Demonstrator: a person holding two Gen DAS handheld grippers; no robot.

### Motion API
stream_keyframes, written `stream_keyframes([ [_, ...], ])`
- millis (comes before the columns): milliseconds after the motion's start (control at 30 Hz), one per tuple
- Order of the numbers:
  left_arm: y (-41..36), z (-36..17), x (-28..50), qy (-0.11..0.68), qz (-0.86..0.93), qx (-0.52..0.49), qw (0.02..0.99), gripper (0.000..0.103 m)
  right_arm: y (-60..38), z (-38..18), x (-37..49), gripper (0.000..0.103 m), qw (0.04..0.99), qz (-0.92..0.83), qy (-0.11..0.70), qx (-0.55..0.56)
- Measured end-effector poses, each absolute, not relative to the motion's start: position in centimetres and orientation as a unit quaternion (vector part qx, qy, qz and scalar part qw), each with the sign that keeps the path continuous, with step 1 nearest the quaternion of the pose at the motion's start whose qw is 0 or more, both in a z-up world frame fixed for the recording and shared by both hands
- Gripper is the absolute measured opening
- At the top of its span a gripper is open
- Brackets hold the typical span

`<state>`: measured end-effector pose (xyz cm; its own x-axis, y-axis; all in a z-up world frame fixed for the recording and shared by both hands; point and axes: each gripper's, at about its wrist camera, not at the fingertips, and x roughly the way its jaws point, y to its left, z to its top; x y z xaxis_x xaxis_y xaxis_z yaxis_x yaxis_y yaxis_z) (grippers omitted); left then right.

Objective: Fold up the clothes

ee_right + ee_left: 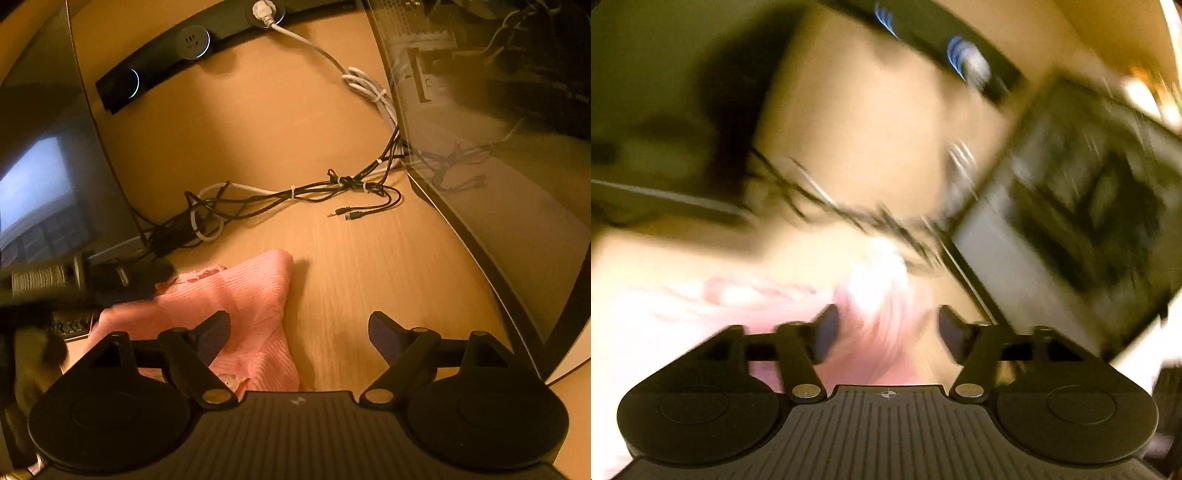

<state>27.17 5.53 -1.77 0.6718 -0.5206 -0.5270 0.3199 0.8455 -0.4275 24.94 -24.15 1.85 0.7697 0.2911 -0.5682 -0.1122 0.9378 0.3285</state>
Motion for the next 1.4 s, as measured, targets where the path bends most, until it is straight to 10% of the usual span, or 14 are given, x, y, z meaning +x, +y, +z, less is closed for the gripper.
stream_keyframes([
  [133,4.5,-2.8,25.1,0.347,-0.289,-0.104,0.886,0.096,-23.6,1.6,25.9,0.083,0.925,0.125,0.327,0.151],
  [400,11.0,-2.7,22.1,0.365,-0.187,-0.033,0.911,0.1,-17.0,-0.7,30.6,0.082,0.899,0.209,0.357,0.142],
  [467,13.2,-3.3,22.3,0.378,-0.154,-0.067,0.911,0.1,-14.7,-1.8,32.0,0.061,0.883,0.233,0.383,0.137],
  [500,14.3,-3.6,22.4,0.384,-0.137,-0.083,0.91,0.1,-13.8,-1.8,32.4,0.03,0.88,0.241,0.389,0.128],
  [600,16.6,-4.1,22.4,0.389,-0.12,-0.128,0.904,0.1,-12.1,0.3,32.6,0.022,0.893,0.251,0.36,0.098],
  [867,17.5,-4.7,23.2,0.389,-0.126,-0.137,0.902,0.102,-14.1,1.7,32.3,0.023,0.915,0.189,0.354,0.043],
  [1100,16.2,-5.8,24.5,0.418,-0.14,-0.115,0.89,0.102,-15.9,-0.5,28.8,0.061,0.919,0.126,0.373,0.023],
  [1400,13.3,-1.8,25.5,0.341,-0.225,-0.076,0.909,0.085,-15.4,2.2,27.8,0.06,0.933,0.172,0.313,0.035],
])
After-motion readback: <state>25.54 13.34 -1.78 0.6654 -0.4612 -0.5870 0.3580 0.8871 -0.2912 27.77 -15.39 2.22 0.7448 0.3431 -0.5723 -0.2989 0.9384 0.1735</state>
